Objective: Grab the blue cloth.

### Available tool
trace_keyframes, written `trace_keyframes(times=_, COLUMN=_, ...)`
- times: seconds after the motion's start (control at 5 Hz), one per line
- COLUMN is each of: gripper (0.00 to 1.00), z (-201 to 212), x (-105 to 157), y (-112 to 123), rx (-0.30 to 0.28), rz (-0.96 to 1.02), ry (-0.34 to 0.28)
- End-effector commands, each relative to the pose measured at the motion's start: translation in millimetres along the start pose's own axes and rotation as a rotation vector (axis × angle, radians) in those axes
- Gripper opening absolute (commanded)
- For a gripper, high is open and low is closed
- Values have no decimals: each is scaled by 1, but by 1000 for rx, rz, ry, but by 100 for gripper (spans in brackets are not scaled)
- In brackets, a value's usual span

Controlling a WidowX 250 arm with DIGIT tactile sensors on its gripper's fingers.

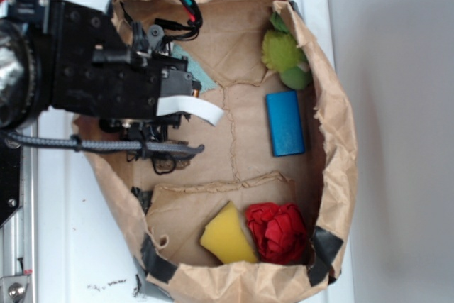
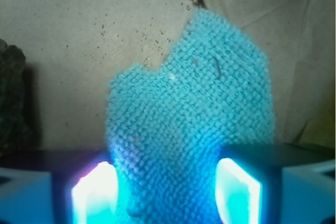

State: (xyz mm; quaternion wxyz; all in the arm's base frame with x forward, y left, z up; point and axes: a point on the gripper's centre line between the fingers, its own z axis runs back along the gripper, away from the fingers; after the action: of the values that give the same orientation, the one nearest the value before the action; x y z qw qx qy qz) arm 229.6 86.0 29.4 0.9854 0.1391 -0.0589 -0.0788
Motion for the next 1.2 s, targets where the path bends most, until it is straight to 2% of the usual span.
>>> trace_keyframes(times=0.0, gripper=100, z=1, x=17, y=13, rx=39, rz=55, ry=-38)
trace_keyframes(times=0.2, gripper=100, z=-9, x=26, y=12, rx=42, rz=54, ry=-34)
trace_keyframes(times=0.4, gripper=47, z=-9, x=31, y=13, rx=19, rz=55, ry=-31)
trace_keyframes(times=0.6, gripper=0, z=-10, x=30, y=12, rx=11, rz=67, ry=-37)
trace_keyframes(times=1.0, gripper=0, z=-10, x=30, y=12, rx=0, rz=64, ry=-42)
